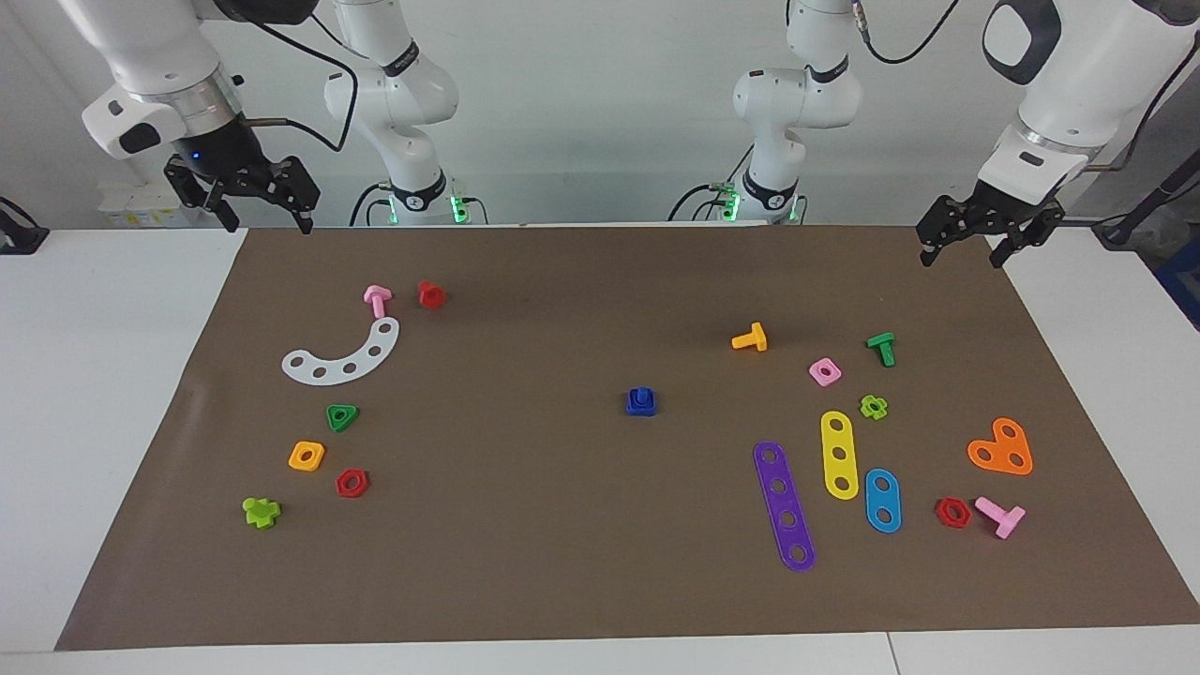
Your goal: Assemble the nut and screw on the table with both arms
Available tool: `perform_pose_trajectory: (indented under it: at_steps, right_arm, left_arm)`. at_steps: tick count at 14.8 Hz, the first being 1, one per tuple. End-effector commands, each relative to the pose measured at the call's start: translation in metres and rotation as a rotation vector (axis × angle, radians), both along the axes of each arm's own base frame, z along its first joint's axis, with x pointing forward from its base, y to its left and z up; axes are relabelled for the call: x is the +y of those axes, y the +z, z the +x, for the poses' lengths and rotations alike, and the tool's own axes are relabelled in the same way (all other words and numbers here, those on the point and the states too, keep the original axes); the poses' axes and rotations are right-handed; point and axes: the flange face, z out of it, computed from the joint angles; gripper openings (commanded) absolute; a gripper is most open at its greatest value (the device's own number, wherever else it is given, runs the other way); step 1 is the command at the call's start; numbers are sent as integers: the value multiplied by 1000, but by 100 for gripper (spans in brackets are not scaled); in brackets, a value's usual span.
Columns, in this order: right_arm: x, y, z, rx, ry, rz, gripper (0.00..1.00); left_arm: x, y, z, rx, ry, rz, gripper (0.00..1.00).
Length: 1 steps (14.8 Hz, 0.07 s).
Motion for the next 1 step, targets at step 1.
perform_pose_trajectory:
  at_steps: [1]
  right_arm:
    - [2,1,-5,-7,-9,18,100]
  left_arm:
    - [0,9,-5,-17,6,24,100]
